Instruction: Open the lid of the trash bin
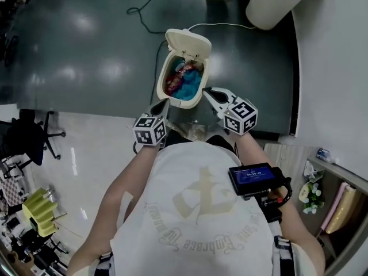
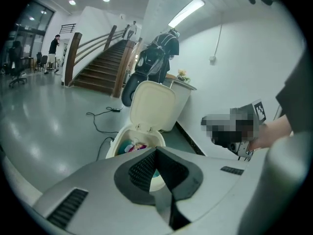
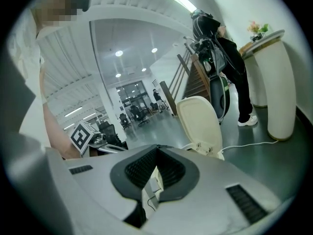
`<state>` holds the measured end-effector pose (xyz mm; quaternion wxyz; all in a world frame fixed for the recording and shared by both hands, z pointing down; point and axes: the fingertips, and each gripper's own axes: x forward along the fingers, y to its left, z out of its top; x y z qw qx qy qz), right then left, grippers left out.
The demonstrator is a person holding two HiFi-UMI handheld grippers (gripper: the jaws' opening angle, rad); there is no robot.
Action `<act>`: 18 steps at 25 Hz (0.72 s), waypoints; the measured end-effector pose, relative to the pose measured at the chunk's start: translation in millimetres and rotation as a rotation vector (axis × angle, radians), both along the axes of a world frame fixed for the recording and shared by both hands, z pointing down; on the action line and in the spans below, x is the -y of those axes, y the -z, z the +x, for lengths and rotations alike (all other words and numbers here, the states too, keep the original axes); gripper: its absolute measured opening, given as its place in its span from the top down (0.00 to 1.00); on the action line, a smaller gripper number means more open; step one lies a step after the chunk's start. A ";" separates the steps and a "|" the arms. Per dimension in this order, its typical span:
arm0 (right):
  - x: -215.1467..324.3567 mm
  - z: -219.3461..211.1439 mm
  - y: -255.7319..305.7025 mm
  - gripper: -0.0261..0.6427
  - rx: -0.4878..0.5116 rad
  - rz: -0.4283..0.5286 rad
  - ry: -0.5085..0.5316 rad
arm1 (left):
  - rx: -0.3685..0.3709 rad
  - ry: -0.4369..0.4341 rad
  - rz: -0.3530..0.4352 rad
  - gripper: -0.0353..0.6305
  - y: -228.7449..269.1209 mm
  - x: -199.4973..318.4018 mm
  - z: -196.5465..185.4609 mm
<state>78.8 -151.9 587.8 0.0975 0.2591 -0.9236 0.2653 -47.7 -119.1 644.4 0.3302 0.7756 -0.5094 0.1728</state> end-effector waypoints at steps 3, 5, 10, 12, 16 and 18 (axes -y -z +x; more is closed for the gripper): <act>7.6 -0.5 14.4 0.95 0.009 0.033 0.017 | -0.035 0.003 0.053 0.93 20.5 4.6 2.0; 7.1 -0.4 23.2 0.95 0.016 0.050 0.035 | -0.050 0.002 0.078 0.93 32.2 2.2 4.4; -1.3 6.0 40.7 0.95 0.043 0.069 0.039 | -0.071 -0.030 0.111 0.93 53.5 -2.0 10.7; -2.9 6.3 44.7 0.95 0.046 0.072 0.037 | -0.079 -0.029 0.128 0.93 62.0 0.8 8.2; -9.7 11.5 45.1 0.95 0.049 0.075 0.034 | -0.076 -0.031 0.149 0.93 73.3 0.9 6.6; -13.9 14.6 44.0 0.95 0.052 0.078 0.032 | -0.071 -0.034 0.152 0.93 76.0 -1.9 7.1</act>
